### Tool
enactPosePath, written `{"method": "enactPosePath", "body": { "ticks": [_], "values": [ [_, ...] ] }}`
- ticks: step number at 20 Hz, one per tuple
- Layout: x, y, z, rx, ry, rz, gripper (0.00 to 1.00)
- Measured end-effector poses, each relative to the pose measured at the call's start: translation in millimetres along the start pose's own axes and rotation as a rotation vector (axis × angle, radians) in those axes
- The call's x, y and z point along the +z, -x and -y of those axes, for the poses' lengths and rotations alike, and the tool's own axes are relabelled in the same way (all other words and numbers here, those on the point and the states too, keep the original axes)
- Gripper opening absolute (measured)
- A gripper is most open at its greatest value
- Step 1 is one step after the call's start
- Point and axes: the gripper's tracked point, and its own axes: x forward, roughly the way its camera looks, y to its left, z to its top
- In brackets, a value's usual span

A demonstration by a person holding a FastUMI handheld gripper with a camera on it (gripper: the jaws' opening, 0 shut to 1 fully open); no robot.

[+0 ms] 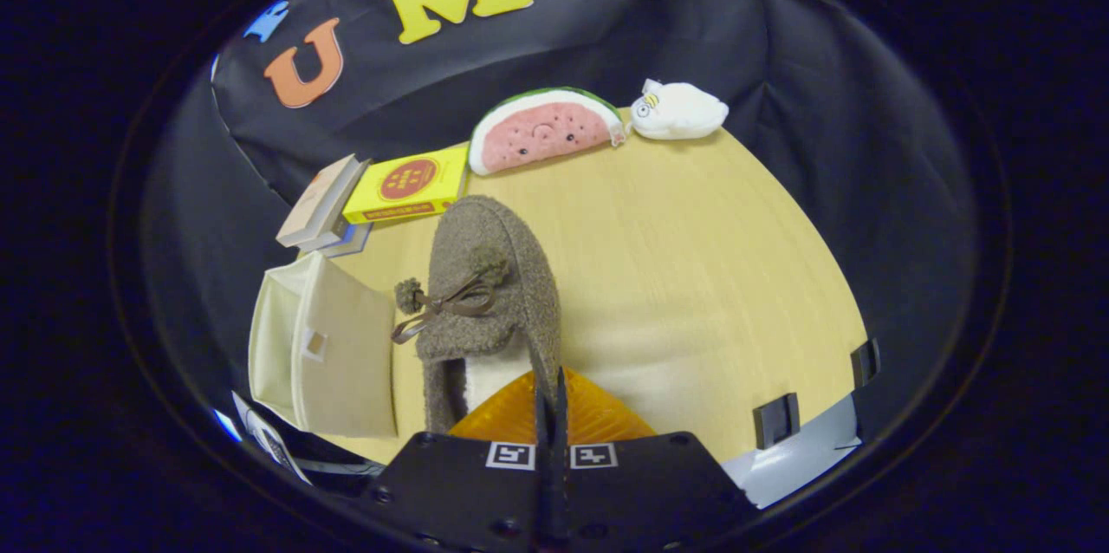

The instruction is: Open the storage box then place both shoes into the box .Put the left shoe in first, then the right shoe, with the right side of both shoes facing outward in a uniform manner.

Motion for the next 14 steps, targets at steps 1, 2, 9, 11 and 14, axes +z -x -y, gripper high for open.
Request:
{"method": "enactPosePath", "body": {
  "ticks": [1,2,9,11,14],
  "values": [
    [0,8,-13,0.004,0.011,0.011,0.00],
    [0,13,-25,0.004,0.025,0.020,0.00],
    [-9,36,-122,0.042,0.076,0.036,0.00],
    [-12,34,-150,0.055,0.092,0.026,0.00],
    [-16,30,-191,0.087,0.100,0.014,0.00]
  ]
}}
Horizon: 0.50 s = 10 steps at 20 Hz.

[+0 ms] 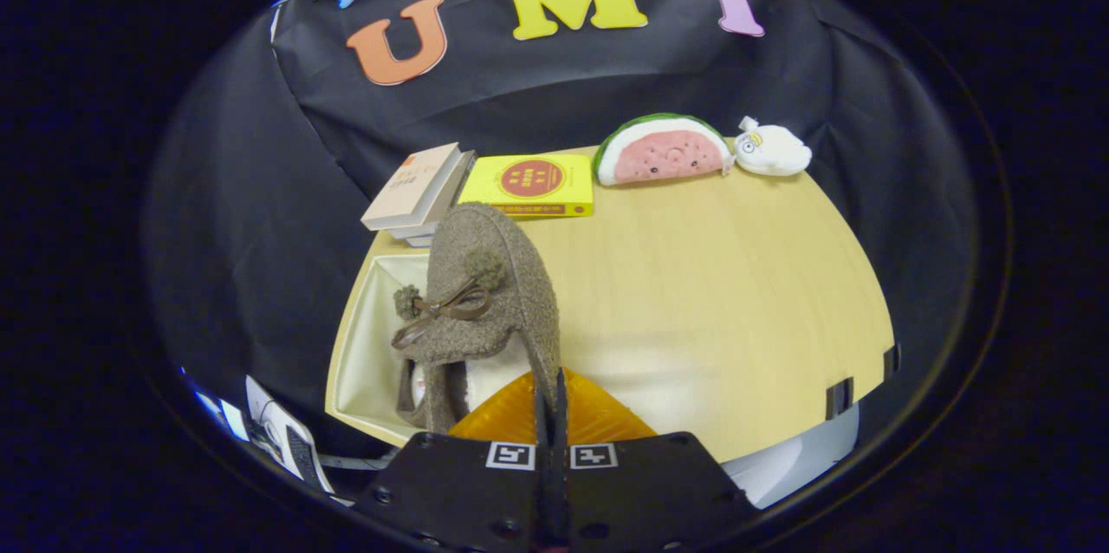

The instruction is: Open the storage box then place both shoes into the box .Put the left shoe in first, then the right shoe, with the right side of both shoes facing outward in a uniform manner.

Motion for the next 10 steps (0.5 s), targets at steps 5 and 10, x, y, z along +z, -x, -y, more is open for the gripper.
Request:
{"method": "enactPosePath", "body": {
  "ticks": [5,10],
  "values": [
    [-1,-18,-58,0.032,0.029,0.000,0.00],
    [-16,-53,-94,0.049,0.036,-0.044,0.00]
  ]
}}
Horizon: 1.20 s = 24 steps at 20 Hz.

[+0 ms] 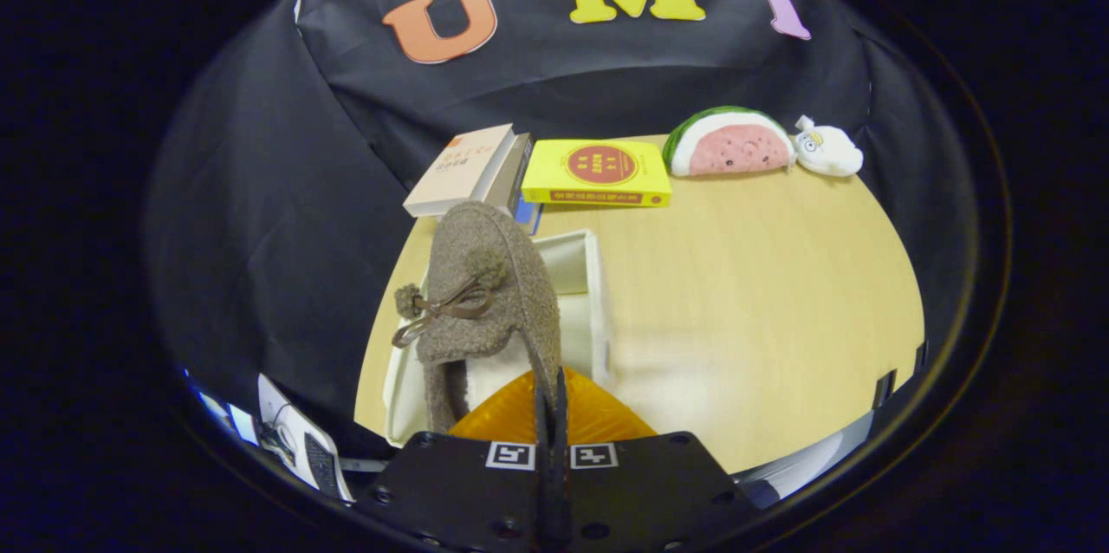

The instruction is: Open the storage box then place both shoes into the box .Put the left shoe in first, then the right shoe, with the right side of both shoes facing outward in a uniform manner.

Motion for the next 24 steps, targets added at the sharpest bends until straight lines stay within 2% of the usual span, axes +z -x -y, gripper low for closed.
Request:
{"method": "enactPosePath", "body": {
  "ticks": [3,8,11,12,16,18,20,24],
  "values": [
    [-8,-20,-7,-0.015,0.021,-0.020,0.00],
    [-17,-33,9,-0.090,0.003,-0.003,0.00],
    [-17,-29,6,-0.065,0.008,0.029,0.09],
    [-14,-23,9,-0.073,0.008,0.062,0.09],
    [-5,6,12,-0.088,0.054,0.195,0.54],
    [-4,21,21,-0.133,0.086,0.249,0.77],
    [4,43,31,-0.176,0.096,0.356,0.83],
    [6,78,30,-0.134,0.131,0.546,0.96]
  ]
}}
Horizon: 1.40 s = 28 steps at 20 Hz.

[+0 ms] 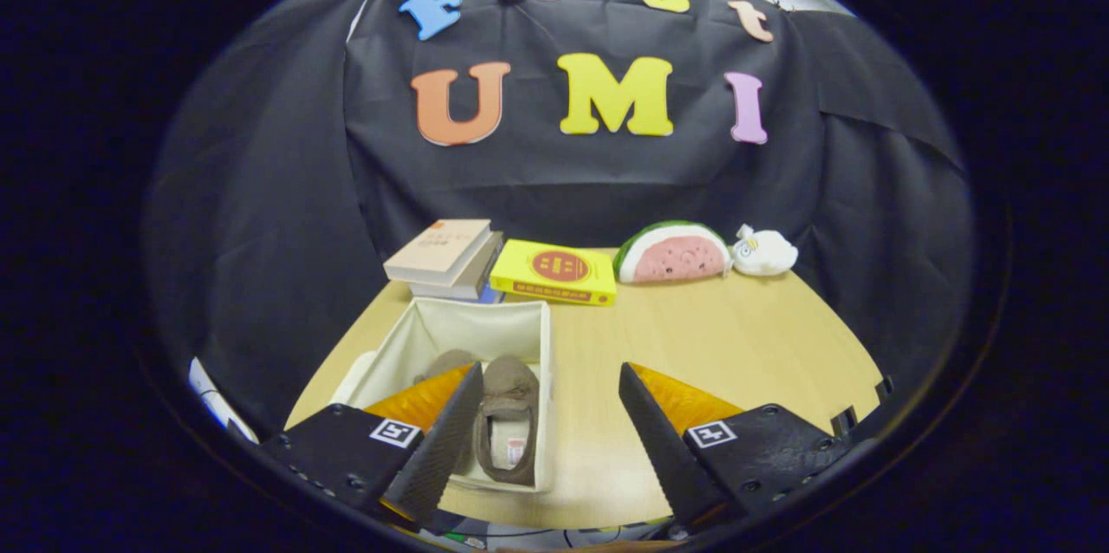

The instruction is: Open the storage box then place both shoes into the box .Put the left shoe in first, then the right shoe, with the right side of both shoes facing outward in a uniform manner.

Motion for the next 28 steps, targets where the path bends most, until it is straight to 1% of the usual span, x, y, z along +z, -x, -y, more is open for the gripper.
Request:
{"method": "enactPosePath", "body": {
  "ticks": [2,5,8,10,12,15,18,22,25,28],
  "values": [
    [3,18,20,-0.049,-0.007,0.058,0.96],
    [7,40,33,-0.056,0.000,0.135,0.95],
    [9,60,56,-0.114,0.011,0.201,0.95],
    [11,67,56,-0.079,0.013,0.252,0.95],
    [8,77,71,-0.100,0.042,0.295,0.95],
    [0,87,77,-0.083,0.068,0.354,0.95],
    [-7,98,97,-0.096,0.066,0.412,0.95],
    [-32,98,119,-0.108,0.044,0.412,0.96],
    [-47,94,131,-0.118,0.063,0.396,0.96],
    [-54,101,136,-0.122,0.070,0.409,0.96]
  ]
}}
